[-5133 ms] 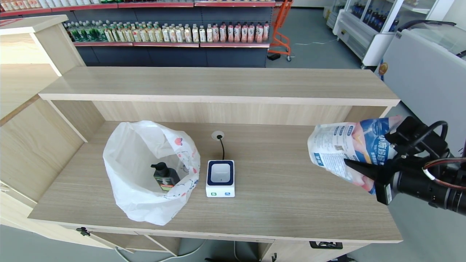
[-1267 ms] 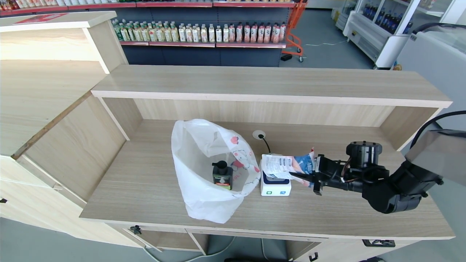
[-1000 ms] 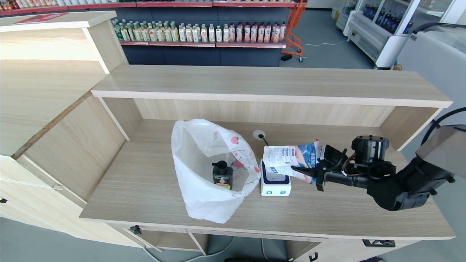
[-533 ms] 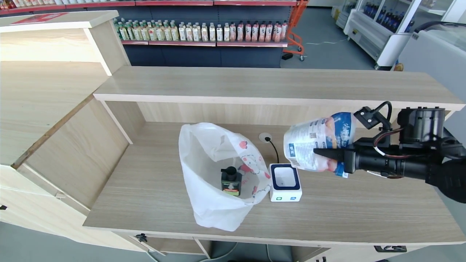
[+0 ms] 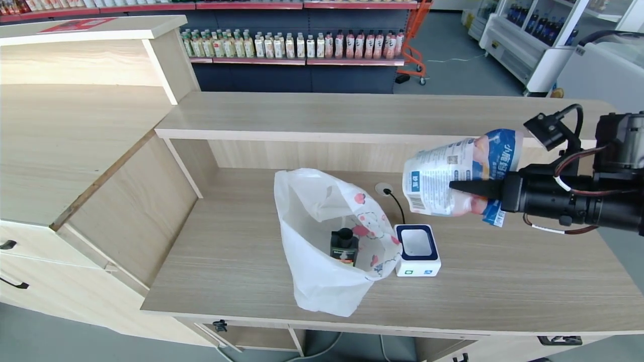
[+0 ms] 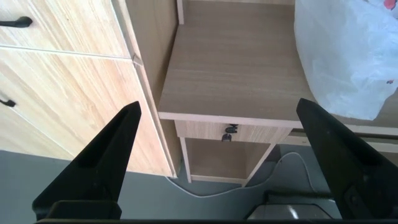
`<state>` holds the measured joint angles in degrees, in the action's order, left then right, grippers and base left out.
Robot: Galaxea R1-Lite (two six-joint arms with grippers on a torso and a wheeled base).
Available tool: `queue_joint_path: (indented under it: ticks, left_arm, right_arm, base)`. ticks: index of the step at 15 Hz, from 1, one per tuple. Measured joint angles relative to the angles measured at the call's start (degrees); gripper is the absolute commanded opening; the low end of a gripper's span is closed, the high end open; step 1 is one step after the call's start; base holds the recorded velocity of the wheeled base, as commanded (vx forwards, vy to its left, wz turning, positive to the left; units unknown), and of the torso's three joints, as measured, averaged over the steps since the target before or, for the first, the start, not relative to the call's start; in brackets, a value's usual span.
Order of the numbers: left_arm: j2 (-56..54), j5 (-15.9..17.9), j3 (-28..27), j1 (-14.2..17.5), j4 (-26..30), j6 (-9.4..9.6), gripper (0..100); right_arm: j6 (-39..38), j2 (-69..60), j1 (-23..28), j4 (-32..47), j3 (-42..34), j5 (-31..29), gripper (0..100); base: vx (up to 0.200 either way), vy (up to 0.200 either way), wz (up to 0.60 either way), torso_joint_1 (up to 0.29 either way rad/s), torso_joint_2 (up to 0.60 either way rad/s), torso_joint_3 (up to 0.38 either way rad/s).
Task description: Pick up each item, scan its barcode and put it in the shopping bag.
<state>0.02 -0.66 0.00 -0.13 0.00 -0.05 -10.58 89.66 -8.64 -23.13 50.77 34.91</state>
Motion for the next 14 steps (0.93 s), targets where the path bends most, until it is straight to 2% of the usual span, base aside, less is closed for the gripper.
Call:
queue_joint_path:
  ticks: [3,7,14]
  left_arm:
    - [0.0,0.0,0.0,0.0,0.0,0.0,100]
    - [0.0,0.0,0.0,0.0,0.0,0.0,100]
    - [0.0,0.0,0.0,0.0,0.0,-0.02,100]
  right_arm:
    - [-3.8,1.9,-2.1,7.5,7.7,0.0,0]
    - [-17.8,6.2,-7.7,12.0,15.7,-2.8,0]
    - [-28.3,13.4,-16.9,10.7,16.6,-4.3,0]
  base:
    - [0.0,0.0,0.0,0.0,0.0,0.0]
    - [0.0,0.0,0.0,0.0,0.0,0.0]
    - [0.0,0.0,0.0,0.0,0.0,0.0]
